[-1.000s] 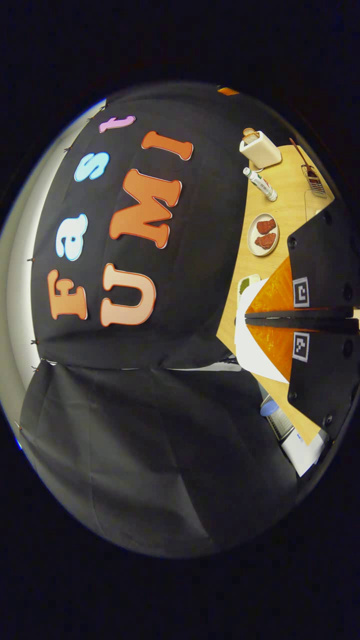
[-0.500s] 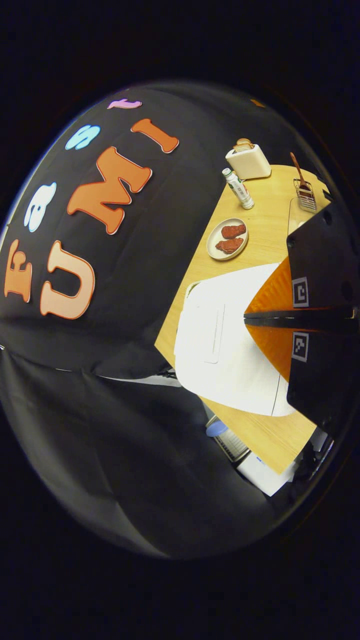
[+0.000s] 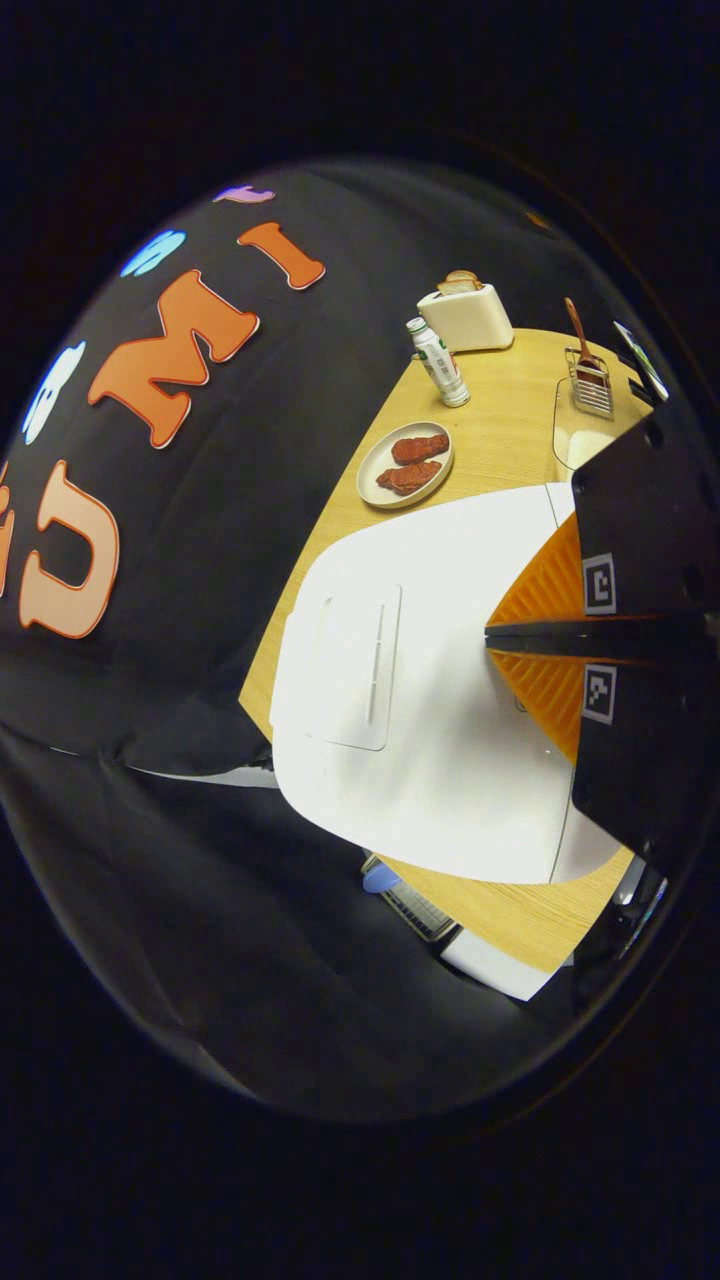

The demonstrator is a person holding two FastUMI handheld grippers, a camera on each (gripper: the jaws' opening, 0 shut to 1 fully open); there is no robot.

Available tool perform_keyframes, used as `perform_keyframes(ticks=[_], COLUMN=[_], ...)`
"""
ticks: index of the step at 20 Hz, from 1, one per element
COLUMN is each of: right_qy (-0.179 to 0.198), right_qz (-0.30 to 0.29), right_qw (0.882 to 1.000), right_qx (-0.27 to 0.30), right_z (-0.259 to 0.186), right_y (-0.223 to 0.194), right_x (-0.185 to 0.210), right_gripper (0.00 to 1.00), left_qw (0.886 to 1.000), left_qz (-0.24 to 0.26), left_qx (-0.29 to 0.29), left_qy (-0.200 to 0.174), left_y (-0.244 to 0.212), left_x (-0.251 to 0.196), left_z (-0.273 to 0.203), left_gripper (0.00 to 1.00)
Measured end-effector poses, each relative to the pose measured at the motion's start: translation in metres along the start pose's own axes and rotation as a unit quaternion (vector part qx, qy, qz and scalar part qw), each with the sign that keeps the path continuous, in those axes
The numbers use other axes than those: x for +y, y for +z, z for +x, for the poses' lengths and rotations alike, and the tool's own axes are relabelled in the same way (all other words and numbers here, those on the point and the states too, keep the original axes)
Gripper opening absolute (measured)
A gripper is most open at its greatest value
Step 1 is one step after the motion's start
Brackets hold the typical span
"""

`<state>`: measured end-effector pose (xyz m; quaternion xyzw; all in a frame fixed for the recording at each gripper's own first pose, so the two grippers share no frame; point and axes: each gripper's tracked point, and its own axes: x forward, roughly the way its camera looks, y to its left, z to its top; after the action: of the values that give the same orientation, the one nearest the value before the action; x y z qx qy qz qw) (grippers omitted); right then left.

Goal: Close the left gripper, press the button to open the rice cooker; take a wooden spoon from the chopstick holder with the right hand, scoop a spoonful of rice and pour it into the rice cooker, then put the wooden spoon back into the chopstick holder.

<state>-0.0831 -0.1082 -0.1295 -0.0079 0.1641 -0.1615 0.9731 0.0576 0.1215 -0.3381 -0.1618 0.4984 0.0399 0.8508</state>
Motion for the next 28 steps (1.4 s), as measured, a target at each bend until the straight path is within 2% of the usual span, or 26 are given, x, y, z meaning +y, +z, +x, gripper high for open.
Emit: perform_keyframes(ticks=[3,6,8,11,15,18,20,24,28], right_qy=[-0.008,0.001,0.000,0.006,0.020,0.024,0.027,0.040,0.050], right_qz=[0.001,0.009,0.008,0.015,0.017,0.019,0.028,0.051,0.099], right_qw=[1.000,1.000,0.999,0.997,0.994,0.991,0.988,0.980,0.967], right_qx=[0.012,0.029,0.041,0.069,0.106,0.132,0.150,0.189,0.229], right_z=[-0.001,0.004,0.010,0.018,0.024,0.030,0.033,0.039,0.045], right_y=[-0.012,-0.027,-0.036,-0.061,-0.094,-0.116,-0.131,-0.165,-0.195], right_x=[-0.003,0.000,-0.004,-0.001,0.004,0.002,0.001,0.002,0.007], right_gripper=[0.97,0.97,0.97,0.97,0.97,0.97,0.98,0.97,0.97], left_qw=[1.000,0.999,0.996,0.984,0.969,0.965,0.958,0.937,0.917], left_qz=[0.013,0.031,0.051,0.072,0.080,0.077,0.085,0.118,0.153], left_qx=[-0.009,-0.029,-0.073,-0.162,-0.230,-0.249,-0.271,-0.326,-0.365], left_qy=[0.010,0.021,0.028,0.036,0.042,0.033,0.027,0.031,0.043], left_y=[-0.001,0.004,0.017,0.055,0.084,0.080,0.079,0.078,0.069], left_x=[0.003,0.001,-0.004,-0.013,-0.022,-0.029,-0.040,-0.065,-0.089], left_z=[-0.003,-0.008,-0.023,-0.058,-0.094,-0.108,-0.120,-0.151,-0.176], left_gripper=[0.05,0.05,0.05,0.05,0.05,0.05,0.05,0.05,0.05])
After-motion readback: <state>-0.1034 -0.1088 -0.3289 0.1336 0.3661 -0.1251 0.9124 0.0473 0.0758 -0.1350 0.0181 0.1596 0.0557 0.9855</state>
